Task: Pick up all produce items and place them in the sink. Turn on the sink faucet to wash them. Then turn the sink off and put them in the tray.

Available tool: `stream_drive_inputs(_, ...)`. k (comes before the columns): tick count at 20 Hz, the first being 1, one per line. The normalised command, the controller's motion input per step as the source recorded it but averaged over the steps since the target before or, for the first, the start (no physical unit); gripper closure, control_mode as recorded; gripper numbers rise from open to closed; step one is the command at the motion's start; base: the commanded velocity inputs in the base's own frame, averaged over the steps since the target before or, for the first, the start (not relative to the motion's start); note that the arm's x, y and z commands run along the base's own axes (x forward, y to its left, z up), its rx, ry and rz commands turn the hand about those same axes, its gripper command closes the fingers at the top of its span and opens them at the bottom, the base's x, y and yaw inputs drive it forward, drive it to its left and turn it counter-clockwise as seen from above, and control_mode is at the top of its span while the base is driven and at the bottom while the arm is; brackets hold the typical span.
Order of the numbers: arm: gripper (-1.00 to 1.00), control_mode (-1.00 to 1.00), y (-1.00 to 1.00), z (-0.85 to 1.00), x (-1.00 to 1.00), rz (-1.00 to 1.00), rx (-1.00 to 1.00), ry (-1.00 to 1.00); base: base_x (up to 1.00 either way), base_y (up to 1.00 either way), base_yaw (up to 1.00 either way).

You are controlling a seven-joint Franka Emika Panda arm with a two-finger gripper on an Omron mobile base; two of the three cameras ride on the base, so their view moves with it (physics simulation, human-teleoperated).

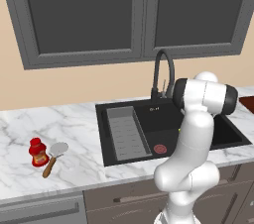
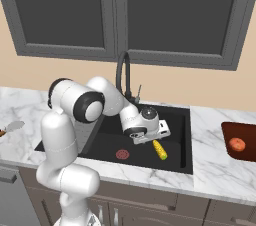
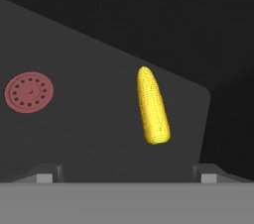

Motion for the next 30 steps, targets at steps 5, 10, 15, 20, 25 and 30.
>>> stream_drive_inputs(5,-1.00,-1.00,0.00,-0.04,0.08,0.00,0.00,0.03,0.00,0.00,0.00)
stream_drive_inputs(10,-1.00,-1.00,0.00,-0.01,0.09,0.00,0.00,0.04,0.00,0.00,0.00)
stream_drive_inputs(15,-1.00,-1.00,0.00,-0.01,0.02,0.00,0.00,0.02,0.00,0.00,0.00)
stream_drive_inputs(20,-1.00,-1.00,0.00,-0.01,0.01,0.00,0.00,0.01,0.00,0.00,0.00)
stream_drive_inputs(25,-1.00,-1.00,0.00,0.00,0.02,0.00,0.01,0.00,0.00,0.00,0.00)
stream_drive_inputs(30,-1.00,-1.00,0.00,-0.04,0.06,0.00,0.01,0.00,0.00,0.00,0.00)
